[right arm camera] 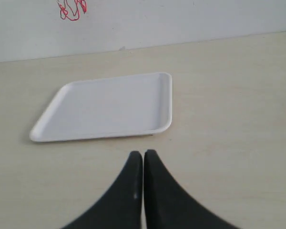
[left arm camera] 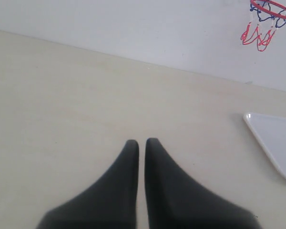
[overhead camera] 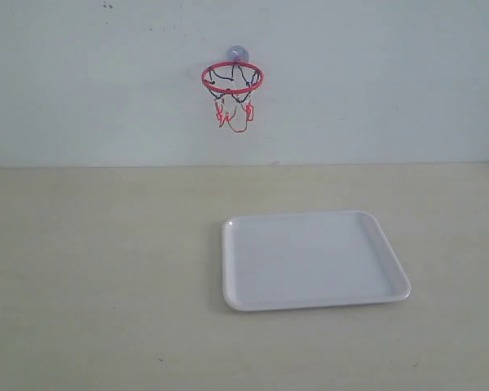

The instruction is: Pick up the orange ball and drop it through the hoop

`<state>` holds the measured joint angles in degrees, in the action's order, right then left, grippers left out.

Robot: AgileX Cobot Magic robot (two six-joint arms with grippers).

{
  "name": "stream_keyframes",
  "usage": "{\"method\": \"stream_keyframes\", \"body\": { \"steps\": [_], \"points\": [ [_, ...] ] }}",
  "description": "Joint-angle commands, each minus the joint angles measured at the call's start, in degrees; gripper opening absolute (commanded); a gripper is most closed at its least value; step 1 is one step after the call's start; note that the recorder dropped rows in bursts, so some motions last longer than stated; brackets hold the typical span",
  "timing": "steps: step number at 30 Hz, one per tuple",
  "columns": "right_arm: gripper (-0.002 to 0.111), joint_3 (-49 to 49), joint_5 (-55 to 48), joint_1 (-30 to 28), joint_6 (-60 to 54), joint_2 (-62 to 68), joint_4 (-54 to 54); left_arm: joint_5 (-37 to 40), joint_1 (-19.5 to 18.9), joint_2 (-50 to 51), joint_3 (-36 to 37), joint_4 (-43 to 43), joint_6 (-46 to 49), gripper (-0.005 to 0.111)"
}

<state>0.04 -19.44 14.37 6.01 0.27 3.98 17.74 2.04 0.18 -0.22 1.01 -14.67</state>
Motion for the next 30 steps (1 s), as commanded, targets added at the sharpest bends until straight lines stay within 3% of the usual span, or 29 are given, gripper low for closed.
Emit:
{"method": "stream_keyframes", "body": {
  "steps": [1, 30],
  "points": [
    [0.0, 0.0, -0.1, 0.1, 1.5, -0.3, -2.2, -0.2, -0.2, -0.2, 0.2, 0.1, -0.3, 0.004],
    [0.0, 0.0, 0.7, 0.1, 2.7, -0.3, -2.2, -0.2, -0.2, -0.2, 0.2, 0.1, -0.3, 0.004]
  ]
}}
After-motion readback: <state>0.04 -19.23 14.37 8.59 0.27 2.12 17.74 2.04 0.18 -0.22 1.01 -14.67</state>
